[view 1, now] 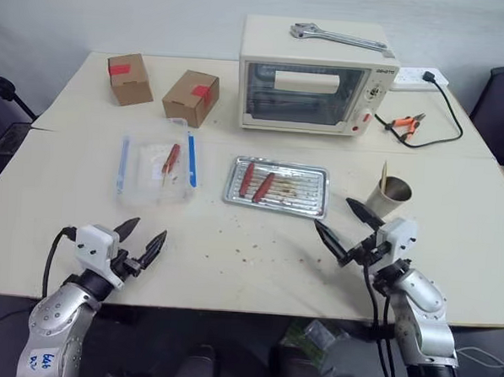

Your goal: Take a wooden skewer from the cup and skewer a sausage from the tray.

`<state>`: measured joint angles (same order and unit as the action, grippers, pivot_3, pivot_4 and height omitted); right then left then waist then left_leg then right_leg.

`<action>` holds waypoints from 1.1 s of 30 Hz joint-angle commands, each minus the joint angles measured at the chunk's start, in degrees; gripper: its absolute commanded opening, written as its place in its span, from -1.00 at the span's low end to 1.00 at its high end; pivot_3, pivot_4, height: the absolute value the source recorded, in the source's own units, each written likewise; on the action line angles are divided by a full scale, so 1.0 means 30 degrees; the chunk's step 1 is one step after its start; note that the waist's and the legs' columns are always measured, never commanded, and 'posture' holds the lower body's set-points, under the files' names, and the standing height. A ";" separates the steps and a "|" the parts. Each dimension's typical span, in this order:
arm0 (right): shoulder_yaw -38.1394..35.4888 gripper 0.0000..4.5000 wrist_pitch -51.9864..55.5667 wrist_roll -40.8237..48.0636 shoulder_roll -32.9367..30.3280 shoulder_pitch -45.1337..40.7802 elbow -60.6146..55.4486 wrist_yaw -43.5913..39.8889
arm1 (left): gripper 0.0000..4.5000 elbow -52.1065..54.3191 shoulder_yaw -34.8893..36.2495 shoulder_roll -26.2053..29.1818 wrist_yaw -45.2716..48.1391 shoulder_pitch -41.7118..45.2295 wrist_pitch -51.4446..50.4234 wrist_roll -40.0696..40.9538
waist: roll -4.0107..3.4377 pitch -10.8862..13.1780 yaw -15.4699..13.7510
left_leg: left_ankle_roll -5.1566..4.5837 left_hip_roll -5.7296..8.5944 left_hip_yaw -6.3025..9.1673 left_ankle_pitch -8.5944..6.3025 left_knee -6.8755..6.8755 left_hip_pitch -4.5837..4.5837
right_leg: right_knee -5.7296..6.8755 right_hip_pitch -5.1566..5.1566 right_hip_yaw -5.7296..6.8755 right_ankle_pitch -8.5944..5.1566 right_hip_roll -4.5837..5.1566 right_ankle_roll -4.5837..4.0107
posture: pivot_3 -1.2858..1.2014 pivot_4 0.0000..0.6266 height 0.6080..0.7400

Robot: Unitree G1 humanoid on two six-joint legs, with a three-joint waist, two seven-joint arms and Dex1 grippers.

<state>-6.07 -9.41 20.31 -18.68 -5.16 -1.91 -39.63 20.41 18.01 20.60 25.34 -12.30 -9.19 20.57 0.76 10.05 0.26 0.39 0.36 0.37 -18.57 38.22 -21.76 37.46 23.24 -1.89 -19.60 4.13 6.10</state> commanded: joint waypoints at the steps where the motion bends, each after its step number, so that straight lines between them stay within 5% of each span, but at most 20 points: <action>1: 0.0326 1.00 0.0230 0.0122 0.0016 0.0203 -0.0600 -0.0113 | 0.53 0.1004 0.0031 0.0212 -0.0099 -0.0071 -0.0164 0.0164 | 0.0000 0.0000 0.0015 | 0.0000 0.0000 -0.0003 0.0000 -0.0002 0.0001 | -0.0001 0.0000 0.0000 0.0000 -0.0002 0.0000 | 0.03 -0.52 1.00; 7: -0.1073 1.00 0.2040 0.2184 -0.2597 0.2099 -0.4297 -0.1850 | 0.53 0.2081 -0.1615 0.3028 0.4234 0.1237 -0.2851 0.2854 | -0.0005 0.0002 -0.0070 | -0.0014 0.0009 0.0003 -0.0008 -0.0001 0.0003 | -0.0001 -0.0014 0.0001 0.0000 0.0007 0.0000 | 0.03 -0.52 1.00; 10: -0.3938 1.00 0.3506 0.4495 -0.5044 0.4557 -0.6308 -0.3215 | 0.75 0.1257 -0.2288 0.4410 0.8045 0.3201 -0.2466 0.4595 | -0.0035 0.0013 -0.0181 | -0.0039 0.0010 0.0021 -0.0022 -0.0003 0.0009 | -0.0029 -0.0053 0.0014 -0.0002 0.0010 -0.0004 | 0.03 -0.52 1.00; 12: -0.6034 1.00 0.4085 0.5453 -0.6279 0.6151 -0.6641 -0.3938 | 0.99 -0.0124 -0.2562 0.4580 0.8999 0.4964 -0.2310 0.4768 | -0.0044 0.0016 -0.0174 | -0.0056 0.0013 0.0059 -0.0032 -0.0016 0.0091 | -0.0111 -0.0199 0.0059 -0.0006 0.0014 -0.0012 | 0.03 -0.52 1.00; 19: -1.1945 1.00 0.4631 0.6246 -0.8325 0.9578 -0.5084 -0.5878 | 0.99 -0.4944 -0.3585 0.4270 1.1625 0.9917 -0.1108 0.4226 | -0.0051 0.0011 0.0022 | -0.0104 -0.0021 0.0032 -0.0067 -0.0076 0.0273 | -0.0209 -0.0376 0.0034 -0.0006 -0.0059 -0.0010 | 0.03 -0.52 1.00; 28: -0.9651 1.00 1.4118 0.8447 -1.4667 0.4143 -0.5629 -0.3127 | 0.99 -0.6051 -0.4465 0.3456 1.2515 1.1222 -0.1155 0.4201 | -0.0060 0.0008 0.0372 | -0.0077 -0.0035 0.0026 -0.0050 -0.0047 0.0190 | -0.0157 -0.0273 0.0006 -0.0002 -0.0058 -0.0002 | 0.03 -0.52 1.00; 33: -0.4342 1.00 1.7166 0.7629 -1.5501 -0.3575 -0.3460 -0.1719 | 0.99 -0.5860 -0.4692 0.3183 1.2242 1.1357 -0.1217 0.4056 | -0.0053 0.0015 0.0382 | -0.0049 -0.0034 0.0037 -0.0035 -0.0016 0.0159 | -0.0171 -0.0251 0.0015 -0.0002 -0.0046 -0.0002 | 0.03 -0.52 1.00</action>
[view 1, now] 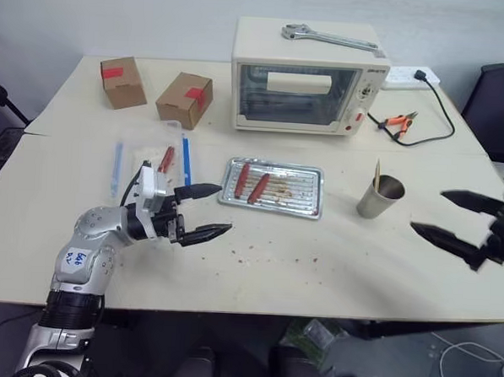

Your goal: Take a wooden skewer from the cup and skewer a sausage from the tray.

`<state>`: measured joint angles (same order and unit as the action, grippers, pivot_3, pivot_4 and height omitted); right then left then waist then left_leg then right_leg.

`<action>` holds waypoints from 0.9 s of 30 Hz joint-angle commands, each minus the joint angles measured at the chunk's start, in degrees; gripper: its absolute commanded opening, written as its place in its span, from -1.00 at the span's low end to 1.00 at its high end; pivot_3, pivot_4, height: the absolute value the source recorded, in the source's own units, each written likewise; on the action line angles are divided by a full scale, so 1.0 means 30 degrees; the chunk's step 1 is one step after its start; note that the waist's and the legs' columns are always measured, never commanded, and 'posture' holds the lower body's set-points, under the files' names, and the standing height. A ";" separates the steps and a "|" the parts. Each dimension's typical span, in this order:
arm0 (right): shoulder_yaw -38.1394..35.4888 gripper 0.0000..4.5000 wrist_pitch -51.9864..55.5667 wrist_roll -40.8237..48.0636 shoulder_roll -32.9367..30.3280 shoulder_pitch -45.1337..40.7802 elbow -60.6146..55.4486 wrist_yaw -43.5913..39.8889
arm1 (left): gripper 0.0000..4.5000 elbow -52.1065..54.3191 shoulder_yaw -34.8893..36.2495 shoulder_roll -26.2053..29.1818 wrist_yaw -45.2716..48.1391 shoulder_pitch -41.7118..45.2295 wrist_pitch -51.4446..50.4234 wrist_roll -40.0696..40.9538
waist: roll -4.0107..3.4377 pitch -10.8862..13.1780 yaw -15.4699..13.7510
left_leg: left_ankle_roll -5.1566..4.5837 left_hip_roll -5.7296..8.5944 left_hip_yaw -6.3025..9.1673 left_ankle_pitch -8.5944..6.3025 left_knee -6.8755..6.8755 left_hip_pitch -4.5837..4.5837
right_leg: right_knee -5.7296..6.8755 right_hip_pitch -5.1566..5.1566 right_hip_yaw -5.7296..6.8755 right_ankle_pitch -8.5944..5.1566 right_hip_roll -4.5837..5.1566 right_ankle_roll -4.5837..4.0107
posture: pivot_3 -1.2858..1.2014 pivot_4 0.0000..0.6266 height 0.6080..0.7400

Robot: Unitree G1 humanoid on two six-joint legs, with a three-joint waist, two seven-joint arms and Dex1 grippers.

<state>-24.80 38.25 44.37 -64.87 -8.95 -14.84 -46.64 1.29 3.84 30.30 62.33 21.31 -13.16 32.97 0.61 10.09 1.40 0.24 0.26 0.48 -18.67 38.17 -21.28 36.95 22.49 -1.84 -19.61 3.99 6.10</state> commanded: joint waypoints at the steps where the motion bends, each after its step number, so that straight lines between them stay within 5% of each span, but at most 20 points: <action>1: 0.2819 1.00 0.1601 -0.0889 0.0122 -0.3450 0.1321 0.0826 | 0.99 0.0659 0.0010 -0.0084 -0.0170 0.0102 0.0071 -0.0096 | -0.0002 0.0001 0.0008 | 0.0018 0.0006 -0.0005 0.0010 -0.0004 -0.0019 | 0.0000 0.0022 -0.0008 0.0000 0.0005 0.0000 | 0.03 -0.52 1.00; 9: 0.6165 1.00 0.2413 -0.2908 0.1831 -0.7030 0.3384 0.0465 | 0.99 0.2463 0.0265 -0.0009 -0.1431 -0.1414 0.0173 -0.0559 | -0.0004 0.0001 -0.0171 | 0.0014 0.0021 -0.0022 0.0007 -0.0012 -0.0094 | -0.0013 0.0061 -0.0004 0.0006 0.0050 0.0011 | 0.03 -0.52 1.00; 27: 0.7086 1.00 0.2001 -0.5649 0.3445 -0.8386 0.4921 -0.0509 | 0.99 0.3931 0.0363 -0.0125 -0.2714 -0.2438 -0.0231 -0.0361 | -0.0005 0.0000 -0.0385 | 0.0019 0.0023 -0.0023 0.0011 0.0003 -0.0088 | -0.0029 0.0067 0.0003 0.0007 0.0049 0.0013 | 0.03 -0.52 1.00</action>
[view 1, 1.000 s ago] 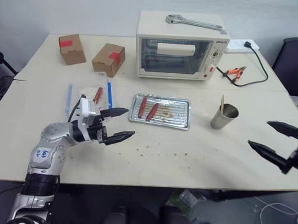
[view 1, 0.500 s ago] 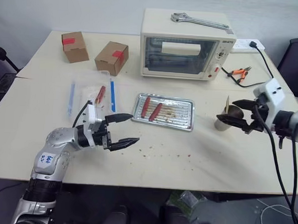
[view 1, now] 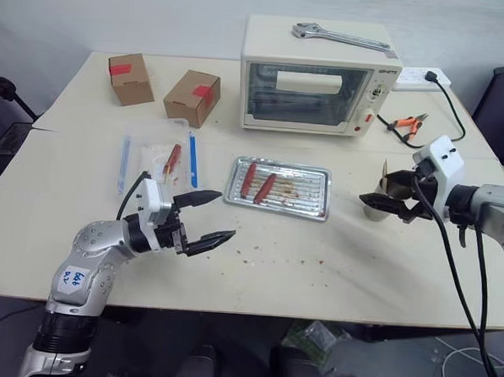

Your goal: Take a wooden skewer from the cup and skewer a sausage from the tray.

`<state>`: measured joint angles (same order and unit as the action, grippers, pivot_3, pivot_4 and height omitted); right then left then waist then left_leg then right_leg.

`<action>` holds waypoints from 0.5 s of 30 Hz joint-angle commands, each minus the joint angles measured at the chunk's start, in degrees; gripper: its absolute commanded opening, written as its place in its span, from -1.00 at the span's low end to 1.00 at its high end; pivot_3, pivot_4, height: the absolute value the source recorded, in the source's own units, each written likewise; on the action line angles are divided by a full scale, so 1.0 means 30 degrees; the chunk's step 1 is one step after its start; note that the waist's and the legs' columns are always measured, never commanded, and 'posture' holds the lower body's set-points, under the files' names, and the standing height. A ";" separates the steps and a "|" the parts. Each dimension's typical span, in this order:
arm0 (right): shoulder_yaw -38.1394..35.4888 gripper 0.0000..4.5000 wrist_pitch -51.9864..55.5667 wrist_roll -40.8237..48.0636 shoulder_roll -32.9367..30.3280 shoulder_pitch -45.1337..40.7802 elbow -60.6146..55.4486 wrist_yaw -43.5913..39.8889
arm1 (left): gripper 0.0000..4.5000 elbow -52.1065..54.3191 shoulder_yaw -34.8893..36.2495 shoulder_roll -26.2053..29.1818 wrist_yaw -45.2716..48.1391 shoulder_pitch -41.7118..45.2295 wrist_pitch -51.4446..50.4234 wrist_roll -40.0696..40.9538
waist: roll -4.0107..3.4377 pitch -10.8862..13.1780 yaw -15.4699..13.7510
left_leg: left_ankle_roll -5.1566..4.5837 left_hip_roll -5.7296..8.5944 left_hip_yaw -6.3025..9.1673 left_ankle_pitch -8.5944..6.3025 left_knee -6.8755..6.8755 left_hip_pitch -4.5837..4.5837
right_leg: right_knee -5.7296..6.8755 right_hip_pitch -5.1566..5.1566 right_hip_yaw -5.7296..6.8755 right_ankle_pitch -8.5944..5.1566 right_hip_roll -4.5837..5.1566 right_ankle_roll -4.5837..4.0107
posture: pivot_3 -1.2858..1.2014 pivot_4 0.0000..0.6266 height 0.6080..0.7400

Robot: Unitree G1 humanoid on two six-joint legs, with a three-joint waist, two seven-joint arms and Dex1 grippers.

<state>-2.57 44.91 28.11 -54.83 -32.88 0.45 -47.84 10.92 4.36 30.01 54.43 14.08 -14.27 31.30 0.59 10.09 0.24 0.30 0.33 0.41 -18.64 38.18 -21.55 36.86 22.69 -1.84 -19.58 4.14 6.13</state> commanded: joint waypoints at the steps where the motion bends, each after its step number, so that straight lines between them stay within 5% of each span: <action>1: -0.0325 1.00 -0.0206 -0.0303 0.0152 -0.0418 -0.0165 -0.0127 | 0.99 0.0691 0.0153 -0.0050 -0.0091 0.0015 0.0149 0.0169 | 0.0000 0.0000 -0.0001 | 0.0000 0.0000 0.0000 0.0000 0.0000 0.0000 | 0.0000 0.0001 0.0000 0.0000 0.0000 0.0000 | 0.03 -0.52 1.00; 15: -0.0784 1.00 0.0391 -0.0639 0.0304 -0.0935 -0.0267 -0.0300 | 0.99 0.0703 -0.0032 -0.0164 -0.0204 0.0194 0.0195 0.0043 | 0.0000 0.0000 0.0003 | 0.0000 0.0000 -0.0004 0.0000 -0.0003 0.0000 | -0.0003 0.0004 -0.0002 0.0000 0.0000 0.0000 | 0.03 -0.52 1.00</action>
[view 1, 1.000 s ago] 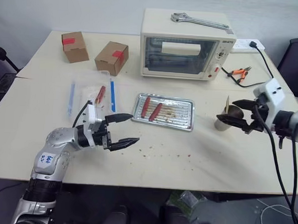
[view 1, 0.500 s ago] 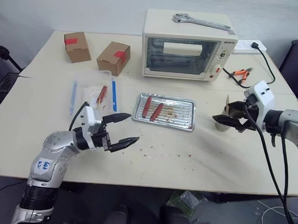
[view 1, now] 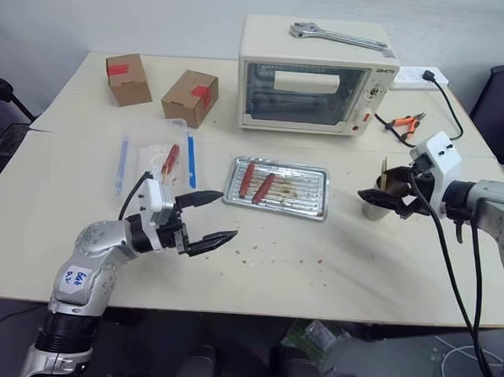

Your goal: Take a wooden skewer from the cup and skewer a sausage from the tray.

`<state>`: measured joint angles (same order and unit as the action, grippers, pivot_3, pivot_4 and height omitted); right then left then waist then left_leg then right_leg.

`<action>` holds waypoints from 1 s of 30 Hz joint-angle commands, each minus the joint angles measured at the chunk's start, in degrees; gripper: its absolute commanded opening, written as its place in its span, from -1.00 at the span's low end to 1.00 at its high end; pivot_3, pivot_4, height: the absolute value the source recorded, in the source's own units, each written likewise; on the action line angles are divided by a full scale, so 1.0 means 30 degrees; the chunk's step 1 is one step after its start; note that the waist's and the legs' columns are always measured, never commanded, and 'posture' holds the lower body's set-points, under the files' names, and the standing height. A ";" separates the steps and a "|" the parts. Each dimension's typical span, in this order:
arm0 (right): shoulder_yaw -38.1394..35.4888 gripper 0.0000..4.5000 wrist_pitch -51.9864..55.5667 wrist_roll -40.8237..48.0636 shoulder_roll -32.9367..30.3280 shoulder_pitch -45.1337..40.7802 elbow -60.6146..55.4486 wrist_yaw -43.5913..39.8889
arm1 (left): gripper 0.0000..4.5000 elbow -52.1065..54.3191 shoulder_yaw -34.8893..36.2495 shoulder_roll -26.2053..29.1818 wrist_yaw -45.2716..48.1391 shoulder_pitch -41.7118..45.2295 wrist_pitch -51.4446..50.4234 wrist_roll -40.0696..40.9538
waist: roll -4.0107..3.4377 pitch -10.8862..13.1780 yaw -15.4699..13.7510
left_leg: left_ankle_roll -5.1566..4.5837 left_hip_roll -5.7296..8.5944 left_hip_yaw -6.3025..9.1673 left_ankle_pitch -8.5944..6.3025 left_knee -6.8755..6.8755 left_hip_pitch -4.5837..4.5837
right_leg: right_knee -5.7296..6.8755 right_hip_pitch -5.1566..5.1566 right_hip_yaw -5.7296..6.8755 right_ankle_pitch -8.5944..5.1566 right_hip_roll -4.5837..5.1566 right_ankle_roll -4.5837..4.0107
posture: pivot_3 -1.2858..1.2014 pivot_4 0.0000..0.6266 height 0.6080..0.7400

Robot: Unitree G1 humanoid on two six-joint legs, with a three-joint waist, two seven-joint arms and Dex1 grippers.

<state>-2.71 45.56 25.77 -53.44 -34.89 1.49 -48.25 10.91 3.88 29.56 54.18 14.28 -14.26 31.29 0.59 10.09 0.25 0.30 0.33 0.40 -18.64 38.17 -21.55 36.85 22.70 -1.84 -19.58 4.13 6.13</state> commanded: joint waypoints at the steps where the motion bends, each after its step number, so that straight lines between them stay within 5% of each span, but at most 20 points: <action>1: -0.0779 1.00 0.0143 0.0114 -0.0147 -0.0265 -0.0598 -0.0132 | 0.99 0.0701 0.0138 -0.0013 -0.0138 0.0121 0.0203 0.0048 | 0.0000 0.0000 0.0001 | 0.0000 0.0000 0.0000 0.0000 0.0000 0.0000 | 0.0000 0.0000 -0.0001 0.0000 0.0000 0.0000 | 0.03 -0.52 1.00; 30: -0.0786 1.00 -0.0857 -0.0708 0.0657 -0.0697 0.0576 -0.0268 | 0.99 0.0791 0.0098 -0.0016 -0.0385 0.0048 0.0302 -0.0034 | 0.0000 0.0000 0.0003 | 0.0001 -0.0001 -0.0002 0.0000 -0.0007 0.0000 | -0.0005 0.0000 -0.0001 0.0000 -0.0001 0.0000 | 0.03 -0.52 1.00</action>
<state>-3.77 43.67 23.56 -51.19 -35.58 4.71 -48.76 11.12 3.88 29.57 53.18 14.26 -14.24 31.25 0.59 10.09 0.25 0.30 0.33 0.39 -18.64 38.15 -21.55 36.84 22.70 -1.85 -19.58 4.13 6.13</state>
